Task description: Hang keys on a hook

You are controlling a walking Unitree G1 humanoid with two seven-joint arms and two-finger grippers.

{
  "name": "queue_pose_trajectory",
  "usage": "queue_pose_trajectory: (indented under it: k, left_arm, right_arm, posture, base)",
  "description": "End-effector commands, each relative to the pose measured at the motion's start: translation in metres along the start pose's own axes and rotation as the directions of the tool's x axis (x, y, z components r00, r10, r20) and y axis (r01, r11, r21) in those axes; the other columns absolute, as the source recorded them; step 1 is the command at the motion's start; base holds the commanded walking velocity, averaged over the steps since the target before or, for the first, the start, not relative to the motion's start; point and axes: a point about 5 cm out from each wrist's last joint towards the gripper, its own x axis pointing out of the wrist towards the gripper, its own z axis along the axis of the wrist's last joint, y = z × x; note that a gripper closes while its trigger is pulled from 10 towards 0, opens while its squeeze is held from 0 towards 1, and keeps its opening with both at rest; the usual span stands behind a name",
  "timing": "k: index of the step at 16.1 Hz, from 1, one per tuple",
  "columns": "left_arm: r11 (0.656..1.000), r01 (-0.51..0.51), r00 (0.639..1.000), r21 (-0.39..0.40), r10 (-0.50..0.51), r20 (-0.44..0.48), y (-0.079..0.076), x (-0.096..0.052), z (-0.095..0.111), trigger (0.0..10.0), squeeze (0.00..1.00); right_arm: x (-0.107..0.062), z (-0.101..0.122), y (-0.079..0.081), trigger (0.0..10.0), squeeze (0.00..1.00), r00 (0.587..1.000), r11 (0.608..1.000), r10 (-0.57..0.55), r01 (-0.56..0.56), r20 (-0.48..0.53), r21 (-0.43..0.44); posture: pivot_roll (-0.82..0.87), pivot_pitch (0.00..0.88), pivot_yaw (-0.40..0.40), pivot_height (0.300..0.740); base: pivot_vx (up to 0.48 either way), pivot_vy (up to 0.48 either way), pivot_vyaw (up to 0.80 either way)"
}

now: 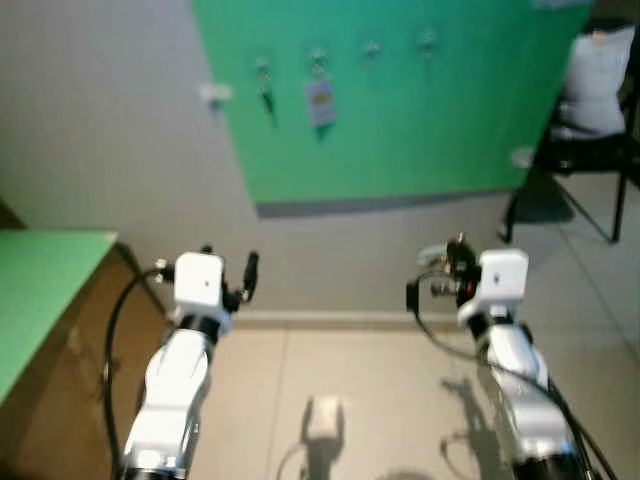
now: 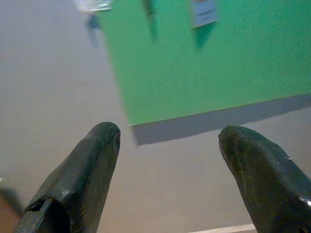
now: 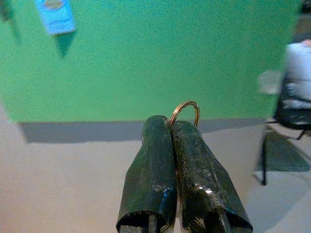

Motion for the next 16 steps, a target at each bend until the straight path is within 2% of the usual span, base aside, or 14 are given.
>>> queue_pose_trajectory:
  k: [1, 3, 5, 8, 13, 16]
  left_arm:
    - [1.000, -0.008, 1.000, 0.016, 0.008, -0.011, 0.007, 0.003, 0.001, 10.0, 0.00]
    - [1.000, -0.029, 0.999, -0.006, 0.029, -0.022, 0.013, 0.006, 0.001, 10.0, 0.00]
    - [0.998, -0.062, 0.998, 0.025, 0.063, -0.020, 0.019, 0.007, 0.000, 10.0, 0.00]
    - [0.998, -0.038, 0.999, 0.043, 0.039, -0.014, 0.016, 0.012, 0.004, 10.0, 0.00]
    - [0.997, -0.005, 1.000, 0.078, 0.004, 0.012, 0.011, 0.019, 0.012, 10.0, 0.00]
    - [0.997, 0.012, 0.999, 0.072, -0.015, 0.036, 0.009, 0.025, 0.020, 10.0, 0.00]
  right_arm:
    - [0.005, 0.003, 0.008, 0.0, 0.00, 1.000, 0.999, 0.028, -0.028, 0.014, 0.015]
    - [0.008, 0.005, 0.013, 0.0, 0.00, 0.998, 0.998, 0.055, -0.055, 0.020, 0.011]
    - [0.008, 0.005, 0.016, 0.0, 0.00, 0.997, 0.997, 0.073, -0.074, 0.018, 0.017]
    - [0.012, 0.007, 0.024, 0.0, 0.00, 0.991, 0.990, 0.133, -0.133, 0.023, 0.040]
    - [0.016, 0.018, 0.023, 0.0, 0.00, 0.986, 0.985, 0.156, -0.160, 0.063, 0.066]
    - [0.026, 0.045, 0.029, 0.0, 0.00, 0.970, 0.976, 0.192, -0.205, 0.147, 0.079]
  posture:
    - [-0.20, 0.000, 0.119, 0.740]
    - [-0.20, 0.000, 0.117, 0.740]
    - [-0.19, 0.000, 0.116, 0.740]
    - [-0.19, 0.000, 0.116, 0.740]
    - [-0.20, 0.000, 0.121, 0.740]
    - [-0.20, 0.000, 0.121, 0.740]
  base:
    - [0.000, -0.431, 0.00]
    - [0.000, -0.429, 0.00]
    - [0.137, -0.195, 0.00]
    - [0.000, 0.000, 0.00]
    - [0.421, 0.067, 0.00]
    - [0.444, 0.000, 0.00]
